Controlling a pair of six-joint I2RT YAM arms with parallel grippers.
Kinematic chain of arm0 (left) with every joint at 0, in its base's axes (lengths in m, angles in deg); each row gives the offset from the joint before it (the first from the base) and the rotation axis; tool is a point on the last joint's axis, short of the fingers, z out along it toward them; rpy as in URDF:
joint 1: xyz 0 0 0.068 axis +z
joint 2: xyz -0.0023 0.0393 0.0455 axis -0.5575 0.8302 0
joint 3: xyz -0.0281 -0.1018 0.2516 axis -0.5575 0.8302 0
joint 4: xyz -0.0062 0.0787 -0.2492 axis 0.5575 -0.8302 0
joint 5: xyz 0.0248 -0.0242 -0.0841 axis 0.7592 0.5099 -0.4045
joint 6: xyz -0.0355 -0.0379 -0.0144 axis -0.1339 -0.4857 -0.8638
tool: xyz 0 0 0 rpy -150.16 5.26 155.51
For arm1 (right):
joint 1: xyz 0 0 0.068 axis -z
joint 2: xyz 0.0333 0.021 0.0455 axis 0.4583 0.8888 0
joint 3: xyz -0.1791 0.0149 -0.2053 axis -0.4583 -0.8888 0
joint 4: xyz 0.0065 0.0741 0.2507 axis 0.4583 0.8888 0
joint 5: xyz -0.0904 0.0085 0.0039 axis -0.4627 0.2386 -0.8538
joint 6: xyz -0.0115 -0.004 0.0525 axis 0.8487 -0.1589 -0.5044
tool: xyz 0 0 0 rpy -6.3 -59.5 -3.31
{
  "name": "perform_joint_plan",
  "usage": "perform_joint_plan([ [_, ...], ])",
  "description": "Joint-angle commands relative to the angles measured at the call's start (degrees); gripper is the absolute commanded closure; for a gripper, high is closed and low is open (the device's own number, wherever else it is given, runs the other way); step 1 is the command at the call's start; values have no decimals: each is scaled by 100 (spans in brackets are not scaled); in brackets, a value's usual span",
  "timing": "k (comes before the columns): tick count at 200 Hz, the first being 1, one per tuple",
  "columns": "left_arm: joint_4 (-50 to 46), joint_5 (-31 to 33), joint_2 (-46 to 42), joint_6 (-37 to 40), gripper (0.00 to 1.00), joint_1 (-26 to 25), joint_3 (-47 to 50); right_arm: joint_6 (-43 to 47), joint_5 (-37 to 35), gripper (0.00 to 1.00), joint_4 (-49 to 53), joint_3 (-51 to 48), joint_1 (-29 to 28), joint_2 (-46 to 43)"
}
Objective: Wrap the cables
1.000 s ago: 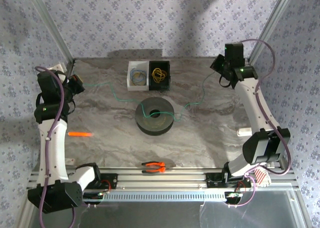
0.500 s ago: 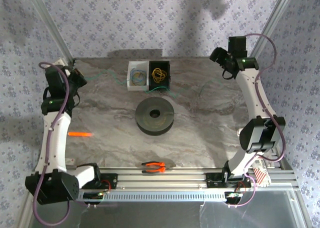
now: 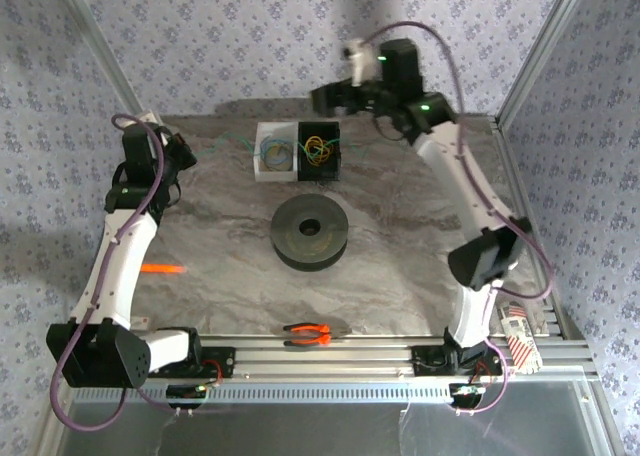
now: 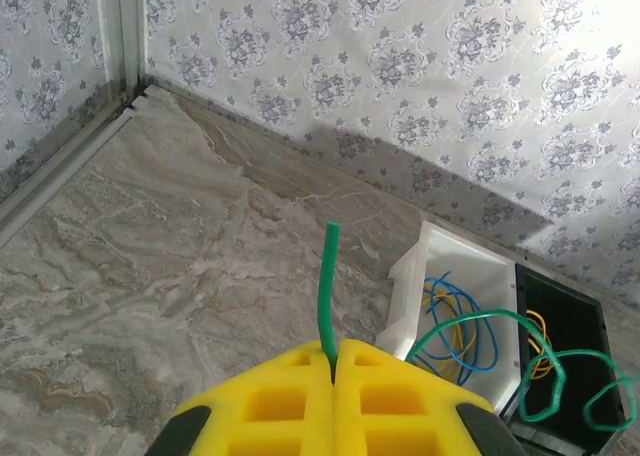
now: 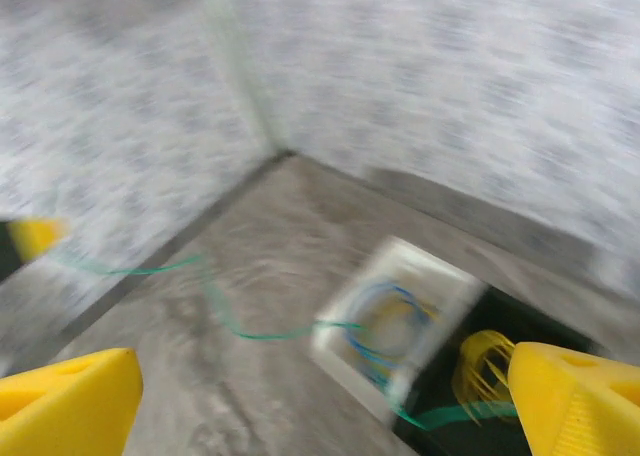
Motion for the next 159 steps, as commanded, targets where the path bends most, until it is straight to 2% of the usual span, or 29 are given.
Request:
perform_joint_plan([
  [1, 162, 136, 124, 136, 100, -45, -350, 1261, 1181, 4, 585, 1071, -542, 948],
  [25, 103, 20, 173, 184, 100, -76, -515, 1565, 1451, 5, 801, 2510, -890, 2082],
  [43, 35, -75, 133, 265, 100, -116, -585, 1521, 1564, 8, 521, 3001, -920, 2638],
  [78, 10, -544, 25, 494, 100, -136, -581, 1065, 1753, 14, -277, 3002, -927, 3039],
  [131, 158, -1408, -249, 912, 100, -148, -325, 1265, 1203, 22, -206, 2855, -1173, 3178],
  [159, 240, -1465, -304, 1045, 100, -148, -299, 1306, 1103, 29, -59, 2855, -1203, 3188],
])
